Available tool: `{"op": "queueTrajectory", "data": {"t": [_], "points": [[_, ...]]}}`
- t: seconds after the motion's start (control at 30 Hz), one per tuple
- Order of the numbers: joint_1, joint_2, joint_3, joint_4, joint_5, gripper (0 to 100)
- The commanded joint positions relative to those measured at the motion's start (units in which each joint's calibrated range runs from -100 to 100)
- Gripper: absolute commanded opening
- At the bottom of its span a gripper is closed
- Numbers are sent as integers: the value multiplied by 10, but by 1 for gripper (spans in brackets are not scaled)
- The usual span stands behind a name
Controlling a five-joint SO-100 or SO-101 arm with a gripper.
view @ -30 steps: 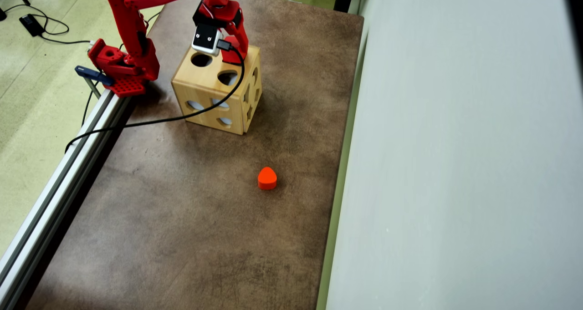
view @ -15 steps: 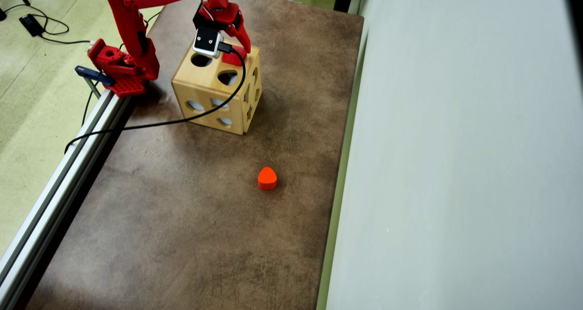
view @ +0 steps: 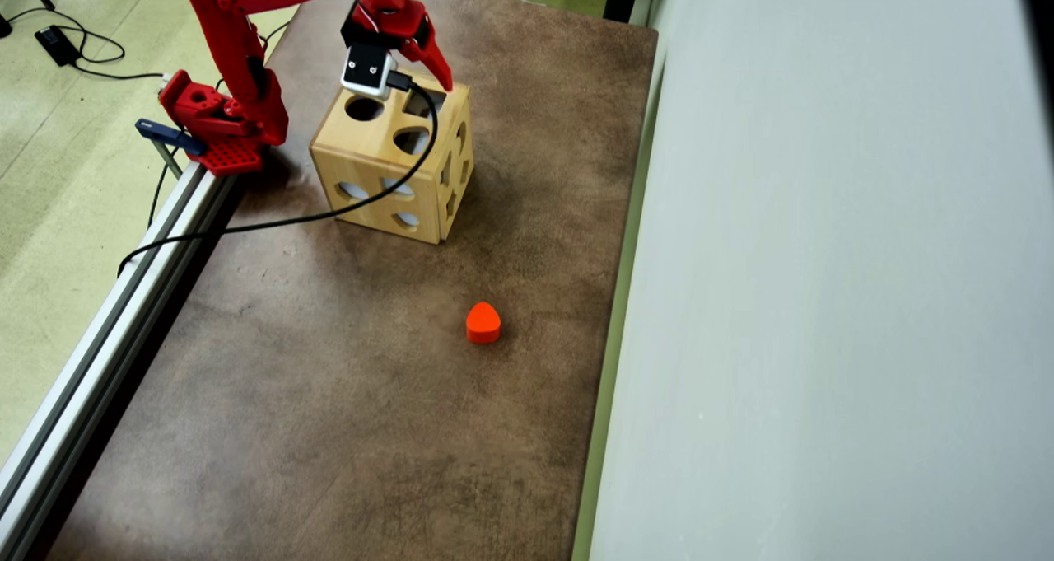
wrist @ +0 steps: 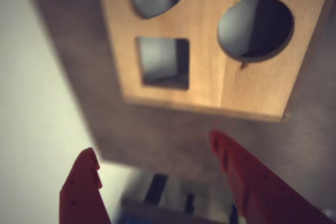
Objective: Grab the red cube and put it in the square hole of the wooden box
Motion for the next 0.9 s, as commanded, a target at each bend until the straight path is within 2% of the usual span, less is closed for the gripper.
{"op": "queueTrajectory", "data": {"t": [0.0,0.27,0.7,0.87], "points": [[-2,-228,-1,6,4,34],[3,-515,0,6,4,33],[7,-680,2,14,5,33],[16,-705,59,15,5,33]]}}
